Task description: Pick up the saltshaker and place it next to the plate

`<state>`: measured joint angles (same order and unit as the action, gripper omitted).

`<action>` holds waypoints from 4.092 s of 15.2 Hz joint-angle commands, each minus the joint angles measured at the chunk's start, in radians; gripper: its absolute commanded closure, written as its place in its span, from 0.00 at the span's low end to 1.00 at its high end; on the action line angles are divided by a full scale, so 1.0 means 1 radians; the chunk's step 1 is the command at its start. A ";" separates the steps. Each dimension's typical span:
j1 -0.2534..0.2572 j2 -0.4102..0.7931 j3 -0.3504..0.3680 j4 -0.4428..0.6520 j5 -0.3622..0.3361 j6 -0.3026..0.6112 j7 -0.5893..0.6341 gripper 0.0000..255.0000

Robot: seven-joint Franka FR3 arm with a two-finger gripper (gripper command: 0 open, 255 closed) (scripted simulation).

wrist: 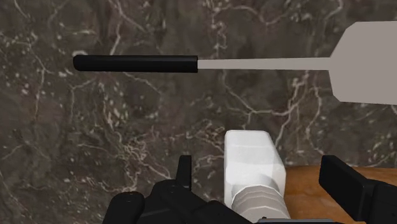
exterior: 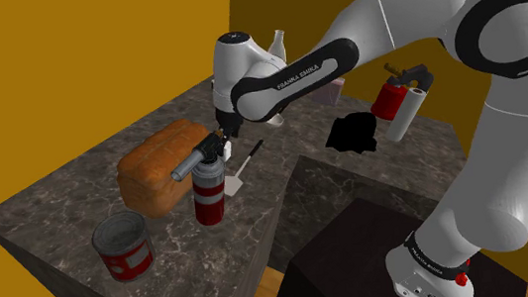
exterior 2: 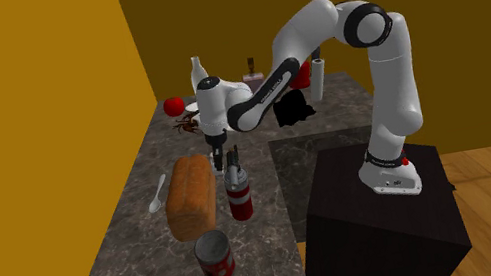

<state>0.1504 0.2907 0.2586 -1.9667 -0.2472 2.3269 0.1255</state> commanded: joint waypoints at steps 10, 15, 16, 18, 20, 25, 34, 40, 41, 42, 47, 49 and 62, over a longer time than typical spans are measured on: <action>0.000 0.000 0.000 0.000 0.000 0.000 0.000 1.00; -0.004 -0.029 0.006 0.018 0.017 -0.044 -0.015 1.00; -0.004 -0.035 0.007 0.023 0.021 -0.056 -0.018 1.00; -0.006 -0.048 0.010 0.034 0.028 -0.079 -0.025 1.00; -0.007 -0.061 0.012 0.046 0.036 -0.102 -0.032 1.00; -0.009 -0.088 0.016 0.079 0.052 -0.160 -0.047 1.00; -0.011 -0.126 0.021 0.153 0.074 -0.269 -0.070 1.00; -0.011 -0.141 0.023 0.214 0.085 -0.344 -0.083 1.00; -0.011 -0.143 0.023 0.225 0.086 -0.357 -0.085 1.00; -0.011 -0.145 0.024 0.236 0.087 -0.370 -0.087 1.00; -0.067 -0.181 -0.013 0.194 0.110 -0.350 -0.184 1.00; -0.093 -0.193 -0.033 0.179 0.120 -0.342 -0.232 1.00; -0.256 -0.176 -0.163 0.199 0.169 -0.319 -0.541 1.00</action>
<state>-0.0920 0.1079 0.1064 -1.7700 -0.0820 2.0019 -0.3884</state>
